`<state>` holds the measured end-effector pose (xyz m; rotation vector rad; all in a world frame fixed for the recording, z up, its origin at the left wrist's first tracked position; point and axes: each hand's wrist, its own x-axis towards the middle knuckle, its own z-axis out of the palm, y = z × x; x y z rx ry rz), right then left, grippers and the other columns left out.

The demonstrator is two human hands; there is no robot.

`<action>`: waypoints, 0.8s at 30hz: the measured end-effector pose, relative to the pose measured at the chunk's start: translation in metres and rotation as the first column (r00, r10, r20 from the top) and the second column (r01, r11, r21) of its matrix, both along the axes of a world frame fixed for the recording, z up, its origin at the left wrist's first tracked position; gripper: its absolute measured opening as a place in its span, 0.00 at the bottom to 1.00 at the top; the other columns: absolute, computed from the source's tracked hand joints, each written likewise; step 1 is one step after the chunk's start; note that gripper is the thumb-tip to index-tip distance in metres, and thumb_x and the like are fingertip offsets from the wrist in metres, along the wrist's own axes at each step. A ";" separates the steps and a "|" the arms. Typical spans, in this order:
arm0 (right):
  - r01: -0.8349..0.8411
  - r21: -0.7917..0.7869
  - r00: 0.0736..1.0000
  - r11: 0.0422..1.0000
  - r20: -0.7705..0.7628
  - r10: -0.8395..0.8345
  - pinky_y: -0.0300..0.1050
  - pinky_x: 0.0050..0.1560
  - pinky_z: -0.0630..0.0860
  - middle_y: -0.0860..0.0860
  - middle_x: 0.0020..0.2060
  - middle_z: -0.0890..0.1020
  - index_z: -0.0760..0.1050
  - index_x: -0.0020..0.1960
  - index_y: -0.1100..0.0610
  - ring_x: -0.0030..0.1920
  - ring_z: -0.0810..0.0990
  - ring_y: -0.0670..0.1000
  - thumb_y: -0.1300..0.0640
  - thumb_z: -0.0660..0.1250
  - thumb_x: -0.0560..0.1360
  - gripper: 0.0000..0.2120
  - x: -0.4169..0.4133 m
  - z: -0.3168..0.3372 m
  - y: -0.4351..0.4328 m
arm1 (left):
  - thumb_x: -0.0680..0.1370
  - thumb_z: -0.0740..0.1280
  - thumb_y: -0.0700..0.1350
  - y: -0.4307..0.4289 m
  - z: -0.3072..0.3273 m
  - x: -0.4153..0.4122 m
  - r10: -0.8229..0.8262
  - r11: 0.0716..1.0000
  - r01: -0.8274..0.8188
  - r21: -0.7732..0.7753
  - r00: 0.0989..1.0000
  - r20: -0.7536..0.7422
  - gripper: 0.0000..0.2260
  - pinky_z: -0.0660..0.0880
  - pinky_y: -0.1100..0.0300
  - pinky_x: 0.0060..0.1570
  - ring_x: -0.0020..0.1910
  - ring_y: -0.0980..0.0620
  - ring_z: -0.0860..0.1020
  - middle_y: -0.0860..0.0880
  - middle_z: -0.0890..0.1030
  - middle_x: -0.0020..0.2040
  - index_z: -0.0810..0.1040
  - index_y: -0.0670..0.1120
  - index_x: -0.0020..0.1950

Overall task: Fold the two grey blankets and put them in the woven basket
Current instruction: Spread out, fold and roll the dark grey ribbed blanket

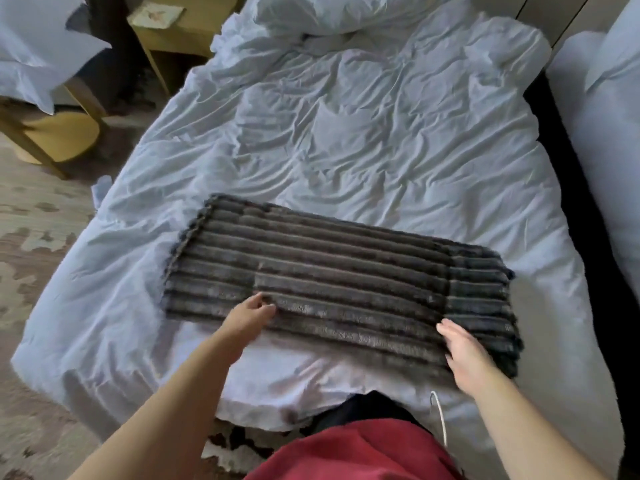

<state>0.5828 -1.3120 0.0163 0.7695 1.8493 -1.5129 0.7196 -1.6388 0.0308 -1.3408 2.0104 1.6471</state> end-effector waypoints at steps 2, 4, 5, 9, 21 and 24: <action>-0.040 0.091 0.998 0.995 0.057 0.035 0.51 0.68 0.62 0.52 0.71 0.70 0.69 0.71 0.52 0.71 0.67 0.55 0.58 0.62 0.78 0.21 -0.013 -0.021 -0.007 | 0.79 0.65 0.44 0.004 -0.016 -0.006 -0.117 0.989 0.128 -0.073 0.984 0.132 0.22 0.73 0.55 0.61 0.64 0.44 0.74 0.44 0.73 0.70 0.69 0.46 0.73; -0.052 0.218 0.995 0.974 0.096 0.031 0.53 0.65 0.68 0.56 0.65 0.75 0.76 0.62 0.57 0.64 0.73 0.57 0.60 0.64 0.76 0.15 -0.027 -0.029 -0.016 | 0.78 0.65 0.43 0.006 -0.022 -0.015 -0.049 0.987 0.075 -0.142 0.983 0.177 0.15 0.72 0.55 0.60 0.60 0.45 0.76 0.45 0.79 0.62 0.77 0.45 0.64; -0.069 0.302 0.993 0.951 0.111 0.036 0.54 0.61 0.71 0.59 0.60 0.78 0.78 0.55 0.60 0.59 0.75 0.59 0.61 0.64 0.75 0.10 -0.034 -0.028 -0.022 | 0.77 0.64 0.43 0.005 -0.020 -0.022 -0.009 0.976 0.053 -0.212 0.979 0.201 0.10 0.73 0.55 0.55 0.55 0.43 0.78 0.43 0.82 0.54 0.81 0.44 0.56; -0.359 0.642 0.932 0.678 0.212 0.292 0.49 0.46 0.76 0.61 0.46 0.78 0.77 0.53 0.66 0.43 0.77 0.60 0.59 0.62 0.73 0.13 -0.062 -0.003 -0.062 | 0.75 0.63 0.40 -0.005 -0.009 -0.047 0.074 0.871 0.023 -0.490 0.981 0.178 0.11 0.70 0.57 0.52 0.55 0.44 0.77 0.41 0.81 0.53 0.81 0.43 0.55; -0.479 0.860 0.283 0.175 -0.038 0.959 0.57 0.72 0.32 0.54 0.78 0.44 0.45 0.78 0.47 0.77 0.38 0.57 0.36 0.47 0.77 0.34 -0.077 -0.064 -0.311 | 0.77 0.53 0.63 -0.153 -0.082 -0.142 -0.320 0.434 0.535 -0.725 0.843 0.432 0.28 0.40 0.40 0.73 0.78 0.47 0.49 0.49 0.54 0.79 0.57 0.58 0.77; -0.432 0.898 0.351 0.086 0.079 0.933 0.56 0.76 0.38 0.54 0.78 0.41 0.42 0.78 0.48 0.77 0.38 0.56 0.33 0.42 0.74 0.37 -0.085 -0.120 -0.293 | 0.76 0.45 0.67 -0.194 -0.128 -0.120 -0.370 0.422 0.579 -0.698 0.812 0.451 0.30 0.42 0.40 0.74 0.78 0.49 0.50 0.53 0.52 0.79 0.50 0.61 0.77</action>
